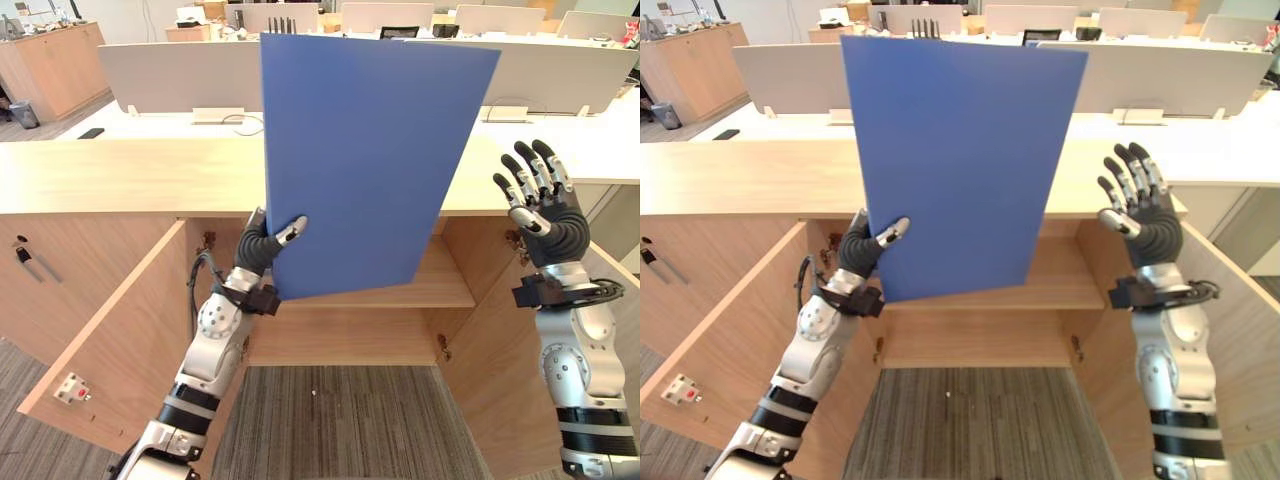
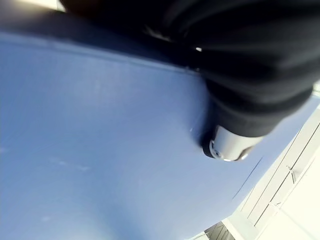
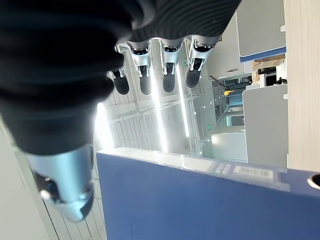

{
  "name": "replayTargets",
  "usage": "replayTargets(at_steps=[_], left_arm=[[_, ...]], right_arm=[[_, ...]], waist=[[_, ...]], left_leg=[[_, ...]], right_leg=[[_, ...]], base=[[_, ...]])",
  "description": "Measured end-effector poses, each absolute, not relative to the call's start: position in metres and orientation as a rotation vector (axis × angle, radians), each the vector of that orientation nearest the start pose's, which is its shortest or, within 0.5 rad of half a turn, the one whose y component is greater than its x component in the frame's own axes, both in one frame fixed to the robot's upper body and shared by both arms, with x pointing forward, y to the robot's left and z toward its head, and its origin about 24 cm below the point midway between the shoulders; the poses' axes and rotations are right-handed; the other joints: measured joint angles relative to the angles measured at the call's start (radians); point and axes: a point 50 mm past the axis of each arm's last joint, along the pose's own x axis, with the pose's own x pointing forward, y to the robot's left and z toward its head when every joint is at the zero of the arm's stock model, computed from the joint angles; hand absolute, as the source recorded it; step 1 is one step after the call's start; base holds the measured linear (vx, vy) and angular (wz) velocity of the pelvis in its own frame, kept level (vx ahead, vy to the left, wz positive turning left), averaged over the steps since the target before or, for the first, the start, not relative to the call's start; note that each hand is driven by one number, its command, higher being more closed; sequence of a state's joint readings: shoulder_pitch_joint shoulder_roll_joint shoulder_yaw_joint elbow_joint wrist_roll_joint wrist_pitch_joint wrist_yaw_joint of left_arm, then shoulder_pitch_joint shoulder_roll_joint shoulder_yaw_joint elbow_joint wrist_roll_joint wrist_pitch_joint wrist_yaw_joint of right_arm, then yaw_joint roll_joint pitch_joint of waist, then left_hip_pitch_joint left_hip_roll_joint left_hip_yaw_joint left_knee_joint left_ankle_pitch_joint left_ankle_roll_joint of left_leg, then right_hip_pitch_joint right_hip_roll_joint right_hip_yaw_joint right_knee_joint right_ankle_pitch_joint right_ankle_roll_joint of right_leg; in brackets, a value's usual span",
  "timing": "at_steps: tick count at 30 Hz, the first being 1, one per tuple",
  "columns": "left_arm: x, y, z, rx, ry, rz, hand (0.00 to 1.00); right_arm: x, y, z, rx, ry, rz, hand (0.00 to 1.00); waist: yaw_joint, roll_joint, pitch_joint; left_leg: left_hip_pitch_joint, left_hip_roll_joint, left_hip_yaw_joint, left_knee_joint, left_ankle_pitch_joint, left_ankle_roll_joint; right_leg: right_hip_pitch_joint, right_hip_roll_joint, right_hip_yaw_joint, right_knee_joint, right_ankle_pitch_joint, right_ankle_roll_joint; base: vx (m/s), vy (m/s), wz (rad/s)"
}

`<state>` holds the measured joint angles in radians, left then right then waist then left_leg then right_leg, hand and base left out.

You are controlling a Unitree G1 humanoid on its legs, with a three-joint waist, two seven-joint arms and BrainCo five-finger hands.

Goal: Walk over to the cabinet, pick up the folder, carry it to the office cabinet, place the folder inside the office cabinet, then close the office cabinet door

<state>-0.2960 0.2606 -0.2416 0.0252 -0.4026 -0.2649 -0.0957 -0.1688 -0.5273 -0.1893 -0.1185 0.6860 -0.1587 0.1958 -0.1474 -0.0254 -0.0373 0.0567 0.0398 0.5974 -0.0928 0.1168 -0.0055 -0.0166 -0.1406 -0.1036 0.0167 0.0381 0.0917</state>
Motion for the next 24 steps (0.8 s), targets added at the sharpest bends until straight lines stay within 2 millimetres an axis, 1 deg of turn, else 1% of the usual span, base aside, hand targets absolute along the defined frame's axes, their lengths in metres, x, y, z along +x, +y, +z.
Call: replayTargets(at_steps=[4, 8, 11, 13, 18, 21, 24], left_arm=[[0.286, 0.106, 0.127, -0.160, -0.425, -0.462, 1.00], [0.285, 0.103, 0.126, -0.194, -0.419, -0.489, 1.00], [0.283, 0.100, 0.128, -0.201, -0.423, -0.506, 1.00], [0.284, 0.097, 0.130, -0.217, -0.426, -0.521, 1.00], [0.285, 0.097, 0.133, -0.238, -0.429, -0.524, 1.00], [0.287, 0.096, 0.136, -0.265, -0.430, -0.524, 1.00], [0.287, 0.093, 0.136, -0.267, -0.429, -0.533, 1.00]], right_arm=[[0.275, -0.245, 0.174, 0.109, -0.512, 0.181, 0.00], [0.282, -0.245, 0.173, 0.108, -0.490, 0.185, 0.00], [0.289, -0.246, 0.175, 0.084, -0.473, 0.192, 0.00], [0.294, -0.245, 0.180, 0.089, -0.480, 0.203, 0.00], [0.303, -0.241, 0.192, 0.060, -0.488, 0.238, 0.00], [0.309, -0.236, 0.206, 0.046, -0.514, 0.270, 0.00], [0.312, -0.230, 0.215, 0.033, -0.532, 0.311, 0.00]], waist=[[0.002, 0.002, -0.001], [0.005, 0.008, -0.005], [0.008, 0.012, -0.007], [0.011, 0.015, -0.005], [0.017, 0.019, -0.002], [0.022, 0.020, 0.001], [0.027, 0.020, 0.001]], left_leg=[[0.000, -0.001, -0.004, 0.000, 0.000, 0.000], [-0.001, -0.002, -0.010, 0.000, 0.001, 0.001], [-0.003, -0.002, -0.017, 0.000, 0.002, 0.003], [-0.004, -0.002, -0.024, 0.000, 0.004, 0.004], [-0.005, 0.000, -0.034, -0.001, 0.008, 0.005], [-0.008, -0.003, -0.035, -0.001, 0.009, 0.007], [-0.008, -0.002, -0.036, -0.001, 0.010, 0.007]], right_leg=[[0.002, -0.001, -0.003, 0.001, 0.000, 0.000], [0.004, -0.002, -0.006, 0.001, 0.000, 0.000], [0.007, -0.002, -0.013, 0.002, -0.001, 0.000], [0.009, -0.003, -0.021, 0.004, -0.001, 0.000], [0.015, -0.003, -0.029, -0.001, -0.002, -0.003], [0.015, -0.005, -0.030, -0.006, -0.001, -0.001], [0.015, -0.004, -0.031, -0.004, 0.000, 0.000]], base=[[0.00, 0.000, 0.01], [0.00, 0.000, 0.05], [0.00, -0.008, 0.06], [0.00, -0.037, 0.09], [0.00, -0.041, 0.07], [0.00, -0.010, 0.00], [0.01, -0.024, 0.01]])
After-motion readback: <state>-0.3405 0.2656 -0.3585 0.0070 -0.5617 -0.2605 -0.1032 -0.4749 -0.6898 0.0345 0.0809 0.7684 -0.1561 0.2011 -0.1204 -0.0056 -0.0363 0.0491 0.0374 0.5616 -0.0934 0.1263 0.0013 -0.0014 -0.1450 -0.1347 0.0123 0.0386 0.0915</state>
